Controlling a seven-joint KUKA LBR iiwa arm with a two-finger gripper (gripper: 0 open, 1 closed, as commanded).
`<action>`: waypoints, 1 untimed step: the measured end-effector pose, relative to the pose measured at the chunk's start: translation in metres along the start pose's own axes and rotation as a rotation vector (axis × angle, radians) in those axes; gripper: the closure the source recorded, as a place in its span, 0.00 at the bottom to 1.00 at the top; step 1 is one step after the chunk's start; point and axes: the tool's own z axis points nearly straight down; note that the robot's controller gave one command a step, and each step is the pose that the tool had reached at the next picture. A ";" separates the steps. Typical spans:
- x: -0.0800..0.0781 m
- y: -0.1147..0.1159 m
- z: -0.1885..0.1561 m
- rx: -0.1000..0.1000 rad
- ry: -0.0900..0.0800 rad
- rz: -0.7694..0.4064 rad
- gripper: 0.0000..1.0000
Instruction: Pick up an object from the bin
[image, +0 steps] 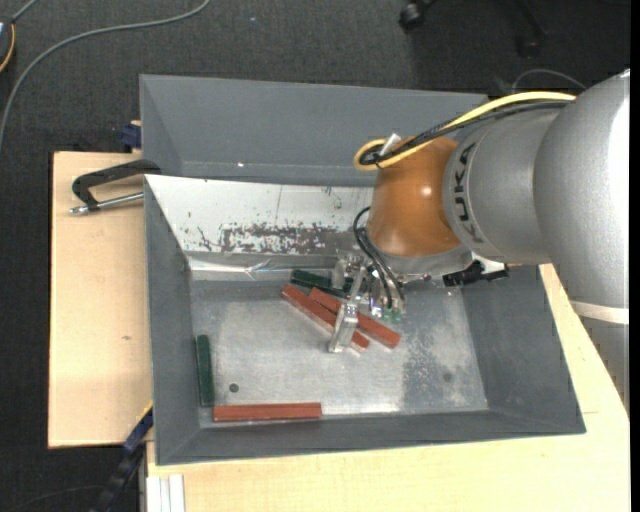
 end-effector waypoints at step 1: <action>-0.022 -0.017 0.000 -0.001 -0.008 0.000 0.00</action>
Offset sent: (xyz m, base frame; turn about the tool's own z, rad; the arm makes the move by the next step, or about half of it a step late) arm 0.0167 -0.0204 -0.0013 -0.0016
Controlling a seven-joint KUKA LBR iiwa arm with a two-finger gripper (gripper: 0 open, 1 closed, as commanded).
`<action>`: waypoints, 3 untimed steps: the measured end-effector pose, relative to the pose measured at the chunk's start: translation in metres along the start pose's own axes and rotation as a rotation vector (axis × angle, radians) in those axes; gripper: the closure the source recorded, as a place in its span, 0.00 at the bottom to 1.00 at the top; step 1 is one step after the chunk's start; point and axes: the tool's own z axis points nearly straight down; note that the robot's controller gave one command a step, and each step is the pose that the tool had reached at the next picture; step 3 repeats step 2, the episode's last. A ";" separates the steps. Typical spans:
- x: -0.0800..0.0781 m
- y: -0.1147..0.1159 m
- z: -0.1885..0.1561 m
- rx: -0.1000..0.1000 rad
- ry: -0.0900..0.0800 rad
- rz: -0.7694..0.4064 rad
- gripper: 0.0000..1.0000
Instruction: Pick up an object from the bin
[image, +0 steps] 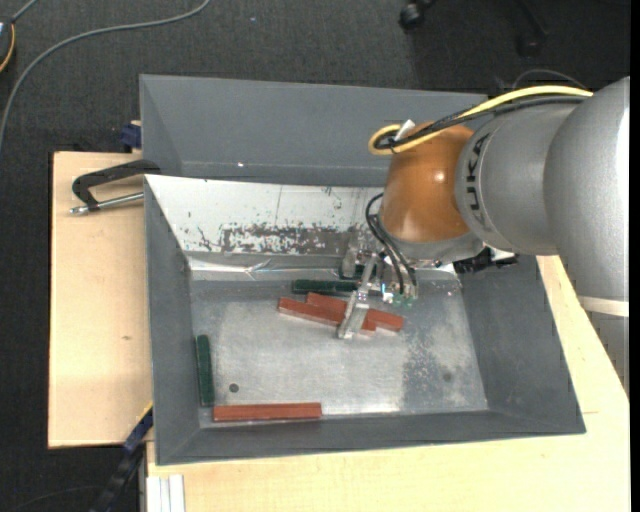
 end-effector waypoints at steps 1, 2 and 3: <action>-0.002 0.001 -0.004 -0.001 -0.005 -0.001 1.00; 0.000 -0.016 -0.243 -0.001 -0.007 0.051 1.00; 0.000 -0.016 -0.243 -0.001 -0.007 0.051 1.00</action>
Offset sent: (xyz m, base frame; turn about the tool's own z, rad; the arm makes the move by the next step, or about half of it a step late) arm 0.0000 0.0000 0.0000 0.0000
